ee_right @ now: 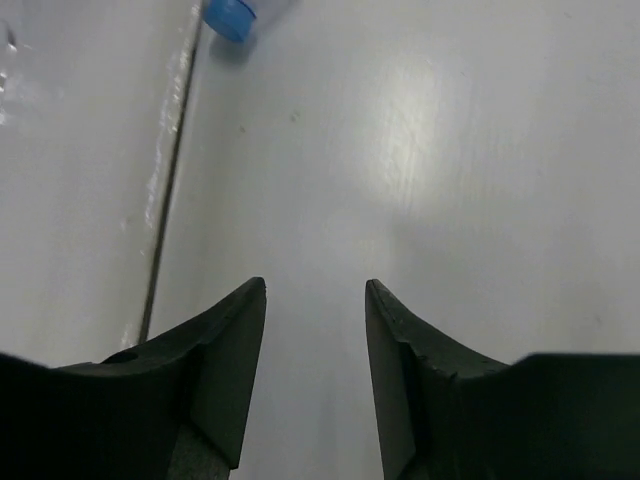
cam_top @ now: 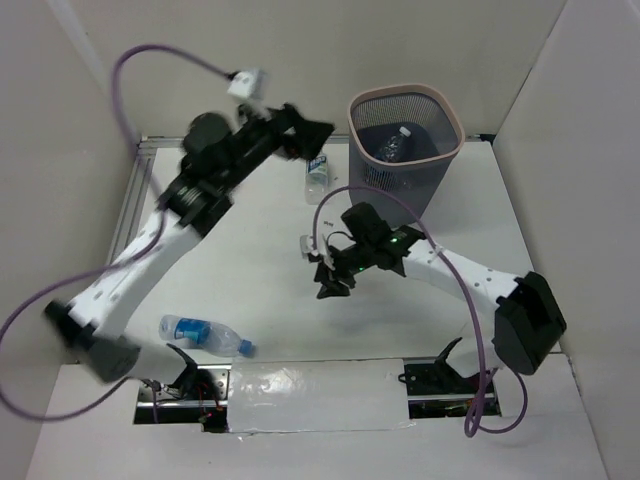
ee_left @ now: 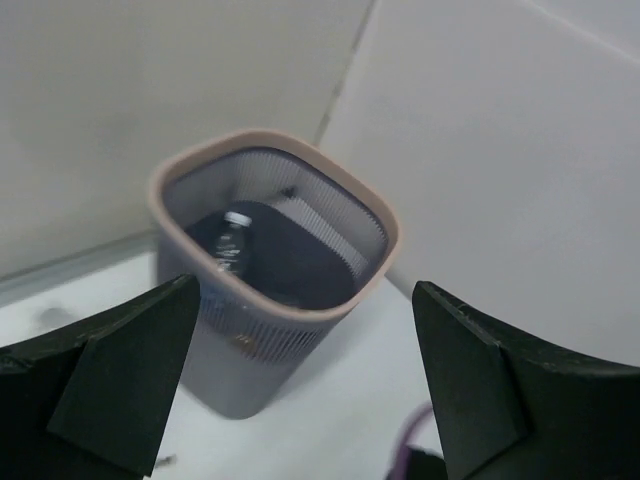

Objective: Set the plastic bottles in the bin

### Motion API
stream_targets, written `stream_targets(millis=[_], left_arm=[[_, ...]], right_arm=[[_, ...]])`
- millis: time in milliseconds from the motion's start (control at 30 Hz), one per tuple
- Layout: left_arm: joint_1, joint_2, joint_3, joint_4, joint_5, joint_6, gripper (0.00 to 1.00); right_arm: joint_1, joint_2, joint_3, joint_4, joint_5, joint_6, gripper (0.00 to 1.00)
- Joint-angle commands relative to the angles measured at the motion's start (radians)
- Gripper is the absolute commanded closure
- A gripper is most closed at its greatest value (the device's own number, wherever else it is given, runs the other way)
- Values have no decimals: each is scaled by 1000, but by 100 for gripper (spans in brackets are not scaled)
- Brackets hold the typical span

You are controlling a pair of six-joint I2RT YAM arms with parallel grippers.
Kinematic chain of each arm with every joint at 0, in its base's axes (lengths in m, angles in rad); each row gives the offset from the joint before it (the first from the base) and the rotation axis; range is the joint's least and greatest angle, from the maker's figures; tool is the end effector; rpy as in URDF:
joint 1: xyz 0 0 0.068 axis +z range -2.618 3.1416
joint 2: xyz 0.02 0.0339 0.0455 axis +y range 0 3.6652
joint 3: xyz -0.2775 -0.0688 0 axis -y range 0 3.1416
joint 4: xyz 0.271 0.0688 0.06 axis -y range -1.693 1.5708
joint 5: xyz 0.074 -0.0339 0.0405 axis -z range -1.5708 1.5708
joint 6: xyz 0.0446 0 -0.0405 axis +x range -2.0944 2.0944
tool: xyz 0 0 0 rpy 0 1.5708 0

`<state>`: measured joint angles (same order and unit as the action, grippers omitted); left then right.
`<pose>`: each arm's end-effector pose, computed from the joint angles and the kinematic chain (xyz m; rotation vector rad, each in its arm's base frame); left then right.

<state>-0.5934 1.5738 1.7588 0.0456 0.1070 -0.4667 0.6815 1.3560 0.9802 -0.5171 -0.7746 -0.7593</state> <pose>0.3218 -0.2228 0.5269 0.1836 1.3954 -0.9608 0.2144 0.2141 0.2585 -1.7609 1.5061 0.9034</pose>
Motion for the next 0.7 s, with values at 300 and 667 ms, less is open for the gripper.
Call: stream_targets(millis=[300, 667], left_arm=[[-3, -877, -516, -280, -306, 154, 0], [-3, -1066, -573, -371, -286, 117, 0]], right_arm=[[380, 483, 379, 304, 14, 553, 1], [518, 753, 656, 353, 196, 764, 1]])
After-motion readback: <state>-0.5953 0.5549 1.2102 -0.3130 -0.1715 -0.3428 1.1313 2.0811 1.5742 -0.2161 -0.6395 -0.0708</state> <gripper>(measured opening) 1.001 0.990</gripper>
